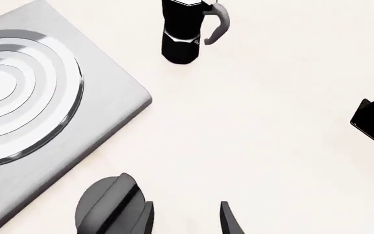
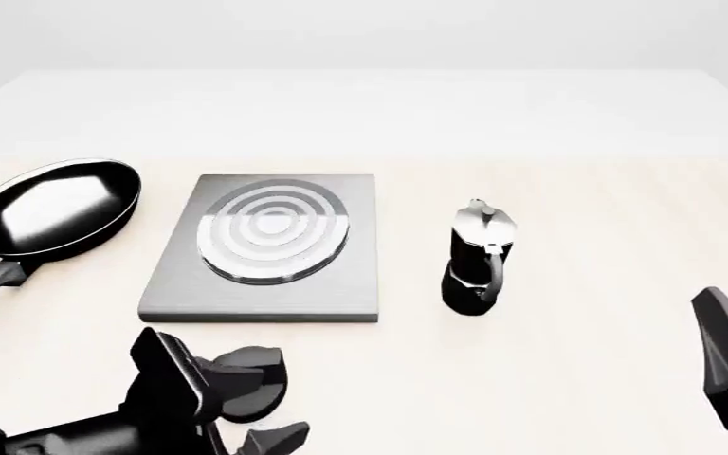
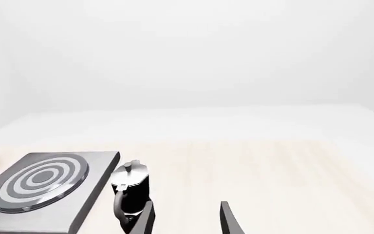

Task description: Turn on the stove and put the frying pan on it.

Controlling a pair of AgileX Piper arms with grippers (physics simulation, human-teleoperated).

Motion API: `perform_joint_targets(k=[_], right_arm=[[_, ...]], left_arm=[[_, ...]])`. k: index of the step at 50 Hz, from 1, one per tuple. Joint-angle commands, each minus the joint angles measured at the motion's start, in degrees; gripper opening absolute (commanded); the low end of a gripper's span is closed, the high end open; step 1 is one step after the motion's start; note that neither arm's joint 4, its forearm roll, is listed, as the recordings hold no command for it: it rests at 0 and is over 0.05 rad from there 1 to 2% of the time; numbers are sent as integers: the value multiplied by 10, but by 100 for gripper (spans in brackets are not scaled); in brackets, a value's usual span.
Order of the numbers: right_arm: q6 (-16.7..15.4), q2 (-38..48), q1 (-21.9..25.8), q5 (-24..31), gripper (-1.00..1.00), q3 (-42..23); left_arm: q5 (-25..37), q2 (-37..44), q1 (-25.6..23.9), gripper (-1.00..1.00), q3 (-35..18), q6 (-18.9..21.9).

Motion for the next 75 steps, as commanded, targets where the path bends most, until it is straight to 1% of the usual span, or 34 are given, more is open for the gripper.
perform_joint_targets(k=[1, 7, 8, 10, 11, 13, 14, 17, 20, 23, 24, 28, 30, 32, 33, 34, 35, 36, 37, 39, 41, 42, 43, 45, 51, 54, 56, 58, 62, 64, 65, 68, 72, 75], right_arm=[[3, 0, -1, 0, 100, -1], [4, 0, 0, 1, 100, -3], [4, 0, 0, 3, 100, -5], [5, 0, 0, 3, 100, -6], [4, 0, 0, 4, 100, -6], [5, 0, 0, 4, 100, -7], [5, 0, 2, 5, 100, -10], [5, 0, 4, 5, 100, -10], [5, 0, 5, 6, 100, -10], [4, 0, 6, 6, 100, -12], [4, 0, 8, 7, 100, -13], [3, 0, 11, 10, 100, -17], [2, 0, 12, 11, 100, -19], [2, 0, 13, 12, 100, -20], [2, 0, 13, 12, 100, -20], [0, 0, 21, 15, 100, -24], [-2, 0, 23, 16, 100, -25], [-1, 0, 23, 16, 100, -25], [-2, 0, 24, 17, 100, -26], [-3, 0, 26, 18, 100, -26], [-3, 0, 26, 18, 100, -27], [-4, 0, 31, 20, 100, -28], [-4, 0, 31, 20, 100, -28], [-4, 0, 32, 21, 100, -28], [-6, 0, 36, 27, 100, -36], [-5, 0, 37, 25, 100, -35], [-6, 0, 40, 24, 100, -33], [-6, 1, 43, 24, 100, -32], [-6, 1, 48, 24, 100, -32], [-6, 1, 48, 24, 100, -32], [-5, 1, 48, 24, 100, -32], [-5, 1, 49, 24, 100, -34], [-4, 1, 52, 24, 100, -35], [-3, 1, 53, 24, 100, -35]], left_arm=[[89, -84, -37, 100, -35, -1], [137, -134, -40, 100, -49, 1], [157, -153, -38, 100, -56, 5], [165, -162, -37, 100, -58, 5], [186, -179, -34, 100, -67, 7], [206, -198, -30, 100, -73, 11], [300, -278, 8, 100, -111, 28], [356, -322, 45, 100, -132, 44], [377, -337, 61, 100, -140, 52], [408, -360, 89, 100, -150, 62], [428, -373, 112, 100, -157, 69], [467, -393, 156, 100, -173, 87], [479, -397, 177, 100, -177, 87], [492, -402, 207, 100, -184, 99], [493, -402, 207, 100, -184, 99], [508, -390, 299, 100, -204, 112], [507, -386, 322, 100, -209, 120], [508, -382, 332, 100, -212, 124], [511, -376, 342, 100, -218, 119], [507, -370, 373, 100, -227, 141], [512, -365, 382, 100, -233, 144], [516, -346, 415, 100, -260, 144], [514, -338, 430, 100, -266, 156], [516, -332, 440, 100, -274, 155], [507, -306, 490, 100, -286, 175], [511, -303, 497, 100, -288, 177], [509, -298, 515, 100, -291, 187], [512, -293, 526, 100, -296, 185], [495, -267, 567, 100, -297, 203], [495, -267, 567, 100, -297, 203], [500, -259, 588, 100, -301, 217], [505, -254, 594, 100, -306, 220], [495, -222, 631, 100, -322, 237], [492, -207, 648, 100, -328, 249]])
